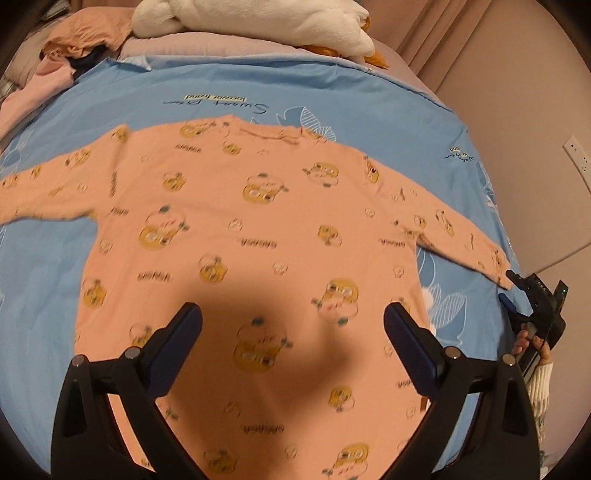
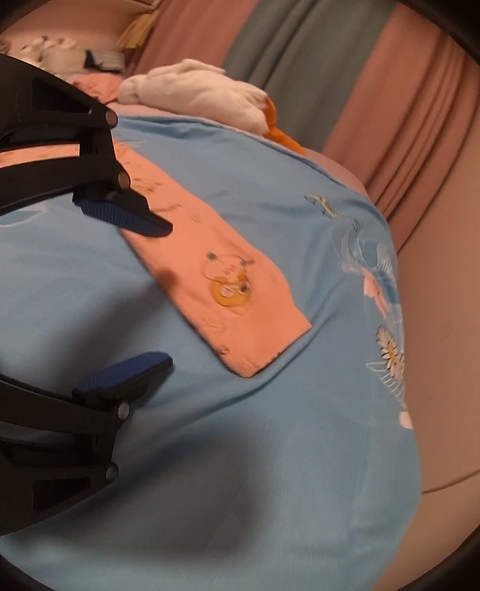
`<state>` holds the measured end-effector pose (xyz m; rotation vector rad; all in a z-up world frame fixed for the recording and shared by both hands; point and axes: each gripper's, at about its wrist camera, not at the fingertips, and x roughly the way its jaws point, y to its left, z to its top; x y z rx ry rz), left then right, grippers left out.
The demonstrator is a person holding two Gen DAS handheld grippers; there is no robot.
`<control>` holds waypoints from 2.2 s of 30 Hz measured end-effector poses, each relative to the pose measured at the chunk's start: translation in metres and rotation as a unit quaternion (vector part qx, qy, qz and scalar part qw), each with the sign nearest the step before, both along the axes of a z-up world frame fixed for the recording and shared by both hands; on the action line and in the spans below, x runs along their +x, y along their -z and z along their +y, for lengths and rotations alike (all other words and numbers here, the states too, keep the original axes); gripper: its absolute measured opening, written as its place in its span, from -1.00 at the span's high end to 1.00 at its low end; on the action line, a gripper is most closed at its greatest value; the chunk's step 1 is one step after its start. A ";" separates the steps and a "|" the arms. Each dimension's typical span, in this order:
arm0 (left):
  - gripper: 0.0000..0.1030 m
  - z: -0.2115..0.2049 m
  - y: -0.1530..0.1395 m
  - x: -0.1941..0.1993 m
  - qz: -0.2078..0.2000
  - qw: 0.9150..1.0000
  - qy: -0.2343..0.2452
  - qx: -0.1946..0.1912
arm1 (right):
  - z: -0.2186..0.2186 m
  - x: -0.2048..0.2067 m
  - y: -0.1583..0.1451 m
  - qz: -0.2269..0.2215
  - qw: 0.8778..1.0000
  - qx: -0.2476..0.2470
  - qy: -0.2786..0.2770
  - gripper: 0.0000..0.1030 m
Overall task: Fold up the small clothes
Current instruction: 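Grasp the cuff of the peach shirt sleeve with the right gripper, then fold the held sleeve across the shirt body with the right gripper, release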
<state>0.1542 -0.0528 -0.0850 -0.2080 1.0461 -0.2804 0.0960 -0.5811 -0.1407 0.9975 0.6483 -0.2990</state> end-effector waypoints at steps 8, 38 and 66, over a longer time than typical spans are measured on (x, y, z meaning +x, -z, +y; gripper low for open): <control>-0.91 -0.008 0.001 0.033 -0.010 1.000 -0.007 -0.007 | -0.028 0.009 0.017 -0.041 0.996 0.045 0.058 0.71; -0.91 0.230 0.003 -0.012 -0.017 0.974 -0.214 -0.067 | 0.406 0.127 -0.162 -0.108 0.834 -0.371 -0.393 0.87; -0.82 0.191 -0.003 0.054 -0.040 0.987 -0.134 -0.077 | 0.339 0.161 -0.077 -0.017 0.867 -0.267 -0.420 0.41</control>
